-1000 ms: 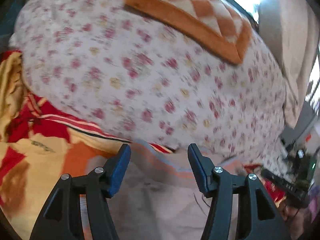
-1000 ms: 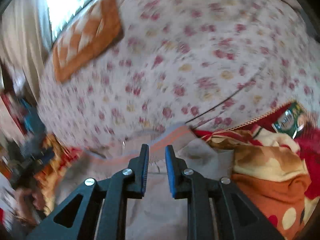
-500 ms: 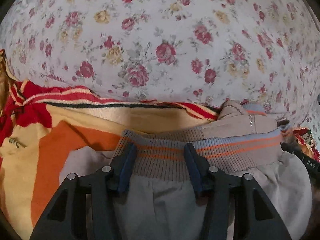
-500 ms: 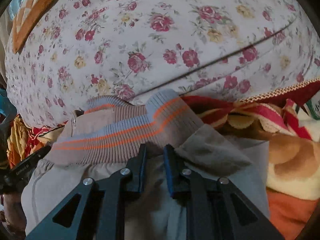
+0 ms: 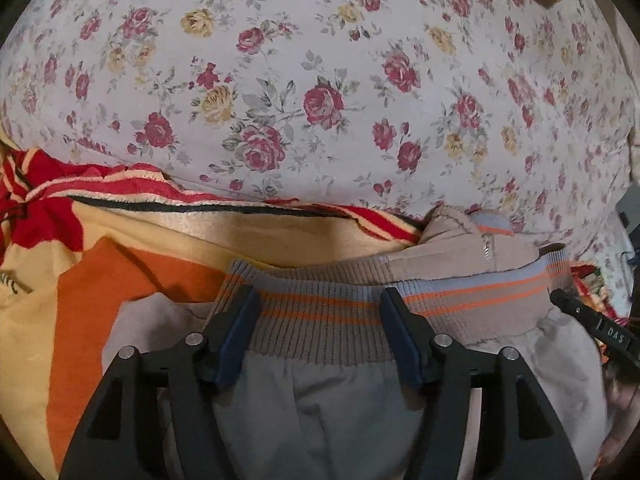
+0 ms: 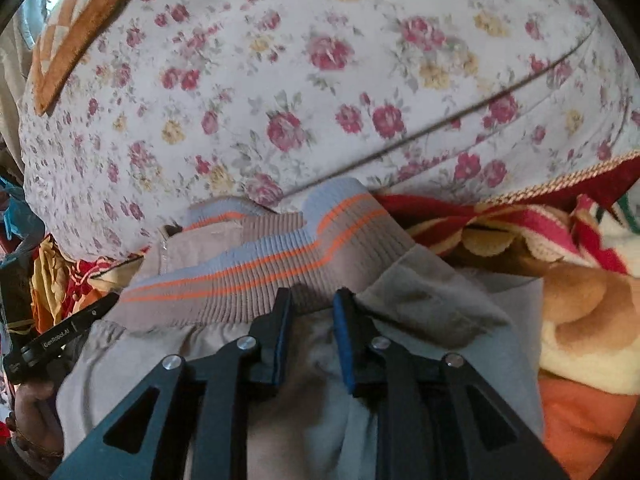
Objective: Fold large clothes
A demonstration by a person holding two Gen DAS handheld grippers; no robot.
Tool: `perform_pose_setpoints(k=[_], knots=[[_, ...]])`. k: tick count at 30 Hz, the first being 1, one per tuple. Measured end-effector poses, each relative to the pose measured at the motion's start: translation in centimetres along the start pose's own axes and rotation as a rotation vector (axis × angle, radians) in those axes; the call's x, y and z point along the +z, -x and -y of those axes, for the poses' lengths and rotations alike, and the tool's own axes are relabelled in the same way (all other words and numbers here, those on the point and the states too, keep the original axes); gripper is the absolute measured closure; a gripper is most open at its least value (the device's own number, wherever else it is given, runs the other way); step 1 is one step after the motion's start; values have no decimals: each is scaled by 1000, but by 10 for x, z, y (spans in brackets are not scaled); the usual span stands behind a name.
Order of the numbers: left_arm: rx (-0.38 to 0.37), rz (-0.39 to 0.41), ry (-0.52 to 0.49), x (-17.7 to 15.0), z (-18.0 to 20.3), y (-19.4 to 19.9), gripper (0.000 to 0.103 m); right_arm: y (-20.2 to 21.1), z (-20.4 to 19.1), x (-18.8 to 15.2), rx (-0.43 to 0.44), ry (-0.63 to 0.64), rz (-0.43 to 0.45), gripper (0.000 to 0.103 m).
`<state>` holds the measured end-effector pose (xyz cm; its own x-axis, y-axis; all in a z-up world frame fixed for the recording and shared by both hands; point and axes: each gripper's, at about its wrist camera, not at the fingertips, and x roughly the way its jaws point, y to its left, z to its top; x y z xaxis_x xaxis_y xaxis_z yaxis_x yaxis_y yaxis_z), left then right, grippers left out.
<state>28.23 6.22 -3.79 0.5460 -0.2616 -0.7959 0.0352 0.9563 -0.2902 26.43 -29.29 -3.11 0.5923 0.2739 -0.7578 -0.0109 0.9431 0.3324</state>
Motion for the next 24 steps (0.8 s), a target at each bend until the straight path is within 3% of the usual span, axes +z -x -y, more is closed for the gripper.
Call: perform_pose_setpoints(k=[3, 6, 8, 10, 12, 16, 17, 18, 24], knots=[[-2, 62, -12, 8, 2, 25, 61, 32, -28, 1, -56, 69, 74, 81], [33, 205, -61, 11, 18, 71, 61, 68, -63, -3, -51, 104, 132, 81], [13, 244, -64, 9, 28, 93, 60, 79, -86, -12, -61, 132, 131, 79], [-35, 220, -56, 0, 38, 101, 60, 80, -99, -26, -91, 130, 116, 69], [-53, 127, -61, -14, 48, 88, 60, 68, -105, -39, -142, 129, 74, 64], [52, -100, -152, -40, 53, 20, 60, 27, -96, -67, -246, 176, -49, 59], [63, -79, -194, -44, 55, 14, 59, 16, -92, -72, -253, 194, -70, 59], [67, -54, -221, -45, 57, 14, 58, 13, -91, -76, -251, 222, -37, 59], [32, -64, -198, -40, 50, 15, 50, 10, -94, -76, -266, 254, -23, 56]])
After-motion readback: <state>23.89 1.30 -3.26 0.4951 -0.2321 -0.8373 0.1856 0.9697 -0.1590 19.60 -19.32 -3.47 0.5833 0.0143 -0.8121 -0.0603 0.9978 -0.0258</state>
